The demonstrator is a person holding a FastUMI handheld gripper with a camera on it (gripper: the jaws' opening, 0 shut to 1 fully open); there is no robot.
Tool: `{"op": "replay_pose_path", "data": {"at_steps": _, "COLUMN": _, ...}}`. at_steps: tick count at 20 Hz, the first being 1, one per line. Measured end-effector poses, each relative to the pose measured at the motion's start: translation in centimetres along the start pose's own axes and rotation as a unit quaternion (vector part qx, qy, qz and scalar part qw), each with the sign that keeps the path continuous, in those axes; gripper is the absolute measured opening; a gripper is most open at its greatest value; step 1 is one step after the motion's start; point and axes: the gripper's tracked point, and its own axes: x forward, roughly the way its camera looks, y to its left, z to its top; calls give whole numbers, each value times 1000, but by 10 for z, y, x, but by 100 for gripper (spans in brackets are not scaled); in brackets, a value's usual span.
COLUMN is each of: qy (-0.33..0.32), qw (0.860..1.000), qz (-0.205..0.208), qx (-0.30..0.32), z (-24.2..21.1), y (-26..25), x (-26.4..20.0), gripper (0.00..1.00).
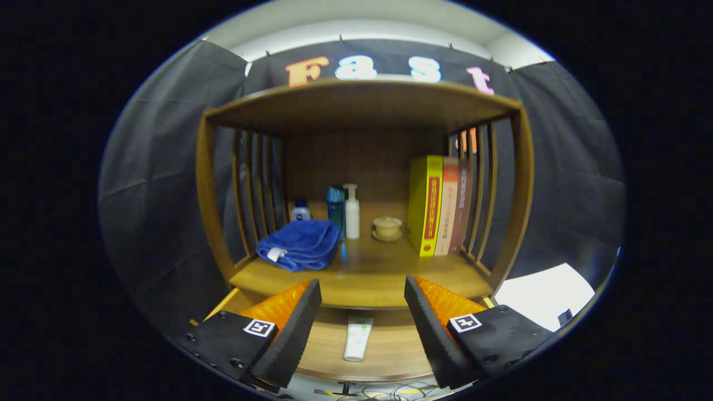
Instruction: Pull open the drawer, take out the items inside it, and place them on the countertop above the cabinet.
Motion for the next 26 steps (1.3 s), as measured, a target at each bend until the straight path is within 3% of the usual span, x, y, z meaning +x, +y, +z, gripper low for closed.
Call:
{"op": "replay_pose_path", "data": {"at_steps": 6, "qy": 175, "qw": 984, "qz": -37, "qx": -12, "z": -106, "y": -12, "x": 75, "gripper": 98}}
{"op": "replay_pose_path", "data": {"at_steps": 10, "qy": 269, "qw": 962, "qz": -40, "qx": -31, "z": -156, "y": 0, "x": 94, "gripper": 96}}
{"op": "replay_pose_path", "data": {"at_steps": 14, "qy": 363, "qw": 931, "qz": -36, "qx": -28, "z": -189, "y": -2, "x": 100, "gripper": 94}}
{"op": "replay_pose_path", "data": {"at_steps": 16, "qy": 384, "qw": 923, "qz": -32, "qx": -21, "z": -198, "y": 3, "x": 103, "gripper": 92}}
{"op": "replay_pose_path", "data": {"at_steps": 19, "qy": 408, "qw": 913, "qz": -19, "qx": -6, "z": -203, "y": 11, "x": 106, "gripper": 73}}
{"op": "replay_pose_path", "data": {"at_steps": 22, "qy": 406, "qw": 914, "qz": -17, "qx": -7, "z": -193, "y": 16, "x": 116, "gripper": 54}}
{"op": "replay_pose_path", "data": {"at_steps": 26, "qy": 385, "qw": 923, "qz": -21, "qx": -1, "z": -160, "y": 18, "x": 129, "gripper": 51}}
